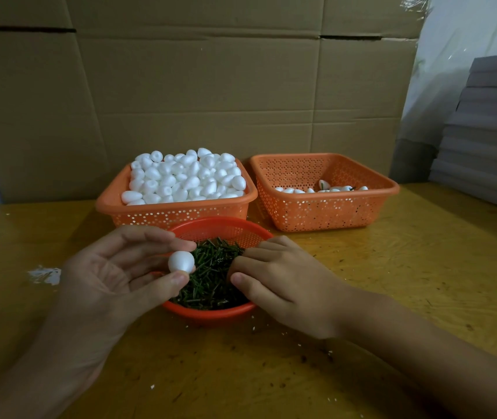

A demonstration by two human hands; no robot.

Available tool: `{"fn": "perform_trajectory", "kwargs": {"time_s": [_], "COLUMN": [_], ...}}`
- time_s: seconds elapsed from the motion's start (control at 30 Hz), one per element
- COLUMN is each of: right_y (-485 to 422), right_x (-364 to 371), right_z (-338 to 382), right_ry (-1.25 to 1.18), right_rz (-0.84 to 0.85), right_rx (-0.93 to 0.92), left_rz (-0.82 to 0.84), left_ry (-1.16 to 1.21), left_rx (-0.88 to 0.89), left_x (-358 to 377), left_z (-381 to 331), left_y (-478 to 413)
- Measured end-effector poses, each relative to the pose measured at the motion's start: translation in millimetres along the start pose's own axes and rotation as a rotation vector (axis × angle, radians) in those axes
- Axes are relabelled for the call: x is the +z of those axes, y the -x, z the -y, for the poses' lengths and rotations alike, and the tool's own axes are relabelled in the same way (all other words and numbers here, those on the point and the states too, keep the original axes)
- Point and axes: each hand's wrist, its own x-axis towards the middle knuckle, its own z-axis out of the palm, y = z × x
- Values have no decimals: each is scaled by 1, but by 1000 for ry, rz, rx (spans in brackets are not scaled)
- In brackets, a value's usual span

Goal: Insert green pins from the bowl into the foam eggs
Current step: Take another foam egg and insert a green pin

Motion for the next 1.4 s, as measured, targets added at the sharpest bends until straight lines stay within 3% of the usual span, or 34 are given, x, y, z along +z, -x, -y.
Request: {"fn": "perform_trajectory", "kwargs": {"time_s": [1.4], "right_y": [0], "right_x": [0], "right_z": [0], "right_ry": [22], "right_rz": [-1], "right_rx": [7], "left_rz": [-76], "left_ry": [-54], "left_rx": [-28], "left_x": [2], "left_z": [-1], "left_y": [1]}}
